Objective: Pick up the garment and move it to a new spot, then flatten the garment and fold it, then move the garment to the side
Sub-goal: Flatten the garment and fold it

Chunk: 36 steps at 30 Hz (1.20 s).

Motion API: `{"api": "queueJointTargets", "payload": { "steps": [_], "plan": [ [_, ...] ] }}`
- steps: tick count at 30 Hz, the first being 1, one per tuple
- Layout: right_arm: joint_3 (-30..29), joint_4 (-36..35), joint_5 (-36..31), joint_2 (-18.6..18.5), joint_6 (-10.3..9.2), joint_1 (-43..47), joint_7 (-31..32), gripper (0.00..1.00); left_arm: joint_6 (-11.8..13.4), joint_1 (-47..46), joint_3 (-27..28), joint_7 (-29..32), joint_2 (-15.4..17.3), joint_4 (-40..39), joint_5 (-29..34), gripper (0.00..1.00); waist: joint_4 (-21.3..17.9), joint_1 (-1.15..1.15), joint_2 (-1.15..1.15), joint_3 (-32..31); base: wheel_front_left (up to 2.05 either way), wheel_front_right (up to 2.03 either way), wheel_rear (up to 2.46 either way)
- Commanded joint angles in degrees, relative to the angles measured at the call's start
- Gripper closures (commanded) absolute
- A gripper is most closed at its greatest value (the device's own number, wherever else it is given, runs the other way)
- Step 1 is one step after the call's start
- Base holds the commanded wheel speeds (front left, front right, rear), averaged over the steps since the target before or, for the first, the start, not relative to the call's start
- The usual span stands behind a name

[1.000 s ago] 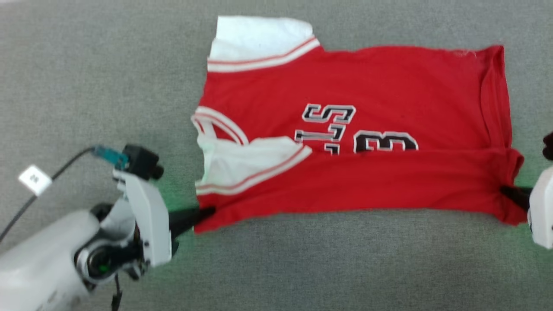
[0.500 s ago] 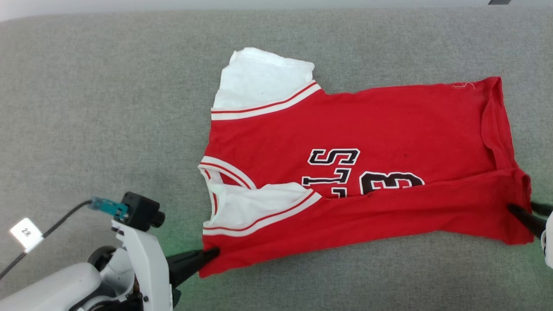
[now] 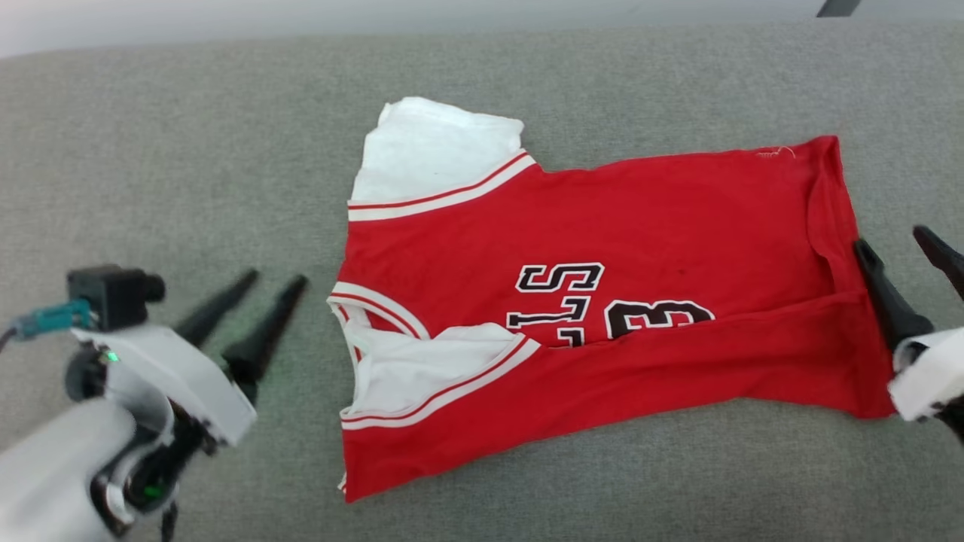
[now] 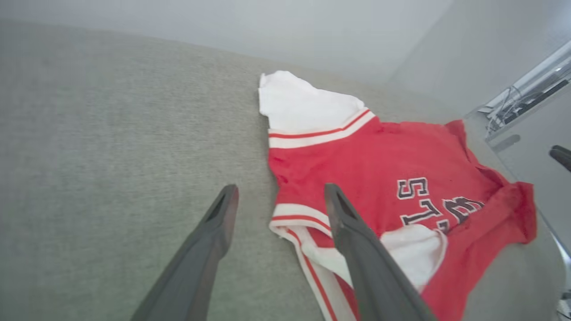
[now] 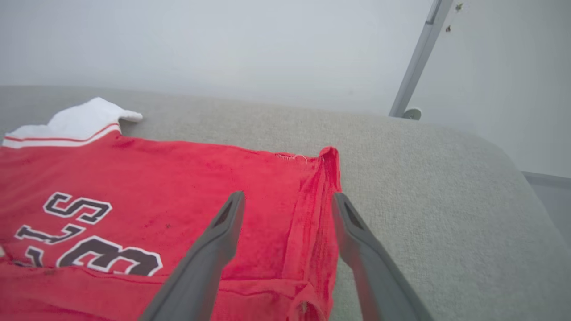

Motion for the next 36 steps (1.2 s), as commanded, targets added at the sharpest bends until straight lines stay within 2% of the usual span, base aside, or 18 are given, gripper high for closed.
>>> {"api": "queueJointTargets", "payload": {
  "steps": [1,5,9,13,17,21,24,29,32,33,34,35,36],
  "plan": [
    [-0.57,0.45,-0.89,1.46,-0.09,-0.81,-1.94,0.0,0.27,-1.39,0.84,-0.73,-0.86,1.47,1.28,0.0,-0.65,0.0,0.0,0.38,0.0,0.0,0.0],
    [-0.65,1.85,-2.9,6.37,-0.09,-2.92,-8.76,0.0,-1.45,-5.09,4.37,-1.75,-4.99,11.57,3.2,0.0,-2.29,0.0,0.0,1.69,0.0,0.0,0.0],
    [0.64,2.24,-4.21,9.35,-0.09,-4.65,-12.84,0.0,-3.82,-11.71,4.68,0.14,-7.77,20.64,5.07,0.0,-5.2,0.0,0.0,3.95,0.0,0.0,0.0],
    [3.04,2.55,-4.65,10.44,-0.09,-5.95,-13.99,0.0,-5.34,-20.66,2.9,7.55,-9.67,28.45,7.53,0.0,-8.31,0.0,0.0,6.3,0.0,0.0,0.0],
    [4.48,2.25,-4.35,11.08,-0.09,-7.36,-14.93,0.0,-5.14,-28.9,1.06,14.88,-11.42,35.84,9.82,0.0,-11.65,0.0,0.0,8.37,0.0,0.0,0.0],
    [5.45,2.49,-3.78,11.54,-0.09,-7.56,-15.42,0.0,-5.86,-33.97,-0.85,26.27,-13.36,42.74,9.0,0.0,-14.41,0.0,0.0,9.59,0.0,0.0,0.0],
    [5.46,2.83,-3.37,11.74,-0.09,-7.31,-15.73,0.0,-7.2,-36.64,-2.19,35.44,-13.7,45.62,7.82,0.0,-15.98,0.0,0.0,10.3,0.0,0.0,0.0],
    [5.65,3.15,-2.55,11.37,-0.09,-6.95,-15.75,0.0,-8.33,-38.46,-2.89,45.32,-14.57,48.65,5.39,0.0,-17.42,0.0,0.0,11.73,0.0,0.0,0.0],
    [5.69,2.66,-2.2,10.71,-0.09,-7.51,-15.08,0.0,-8.89,-38.83,-4.05,48.62,-14.98,49.39,5.69,0.0,-17.56,0.0,0.0,12.84,0.0,0.0,0.0],
    [5.89,2.52,-2.17,10.26,-0.09,-8.08,-14.69,0.0,-9.14,-38.95,-4.05,49.23,-15.25,49.47,5.34,0.03,-17.5,0.0,0.0,13.18,0.0,0.0,0.0],
    [6.49,2.34,-2.52,9.48,-0.09,-8.87,-13.91,0.0,-9.3,-39.02,-4.1,49.51,-15.45,49.52,5.25,0.42,-17.38,0.0,0.0,13.42,0.0,0.0,0.0],
    [7.34,1.95,-2.86,8.55,-0.09,-9.79,-12.9,0.0,-9.54,-38.96,-4.34,49.85,-15.61,49.38,5.28,0.76,-17.18,0.0,0.0,13.7,0.0,0.0,0.0],
    [8.09,1.72,-2.63,7.76,-0.09,-10.84,-11.61,0.0,-9.74,-38.83,-4.52,50.42,-15.75,49.1,5.13,1.0,-16.94,0.0,0.0,13.94,0.0,0.0,0.0]
  ]
}}
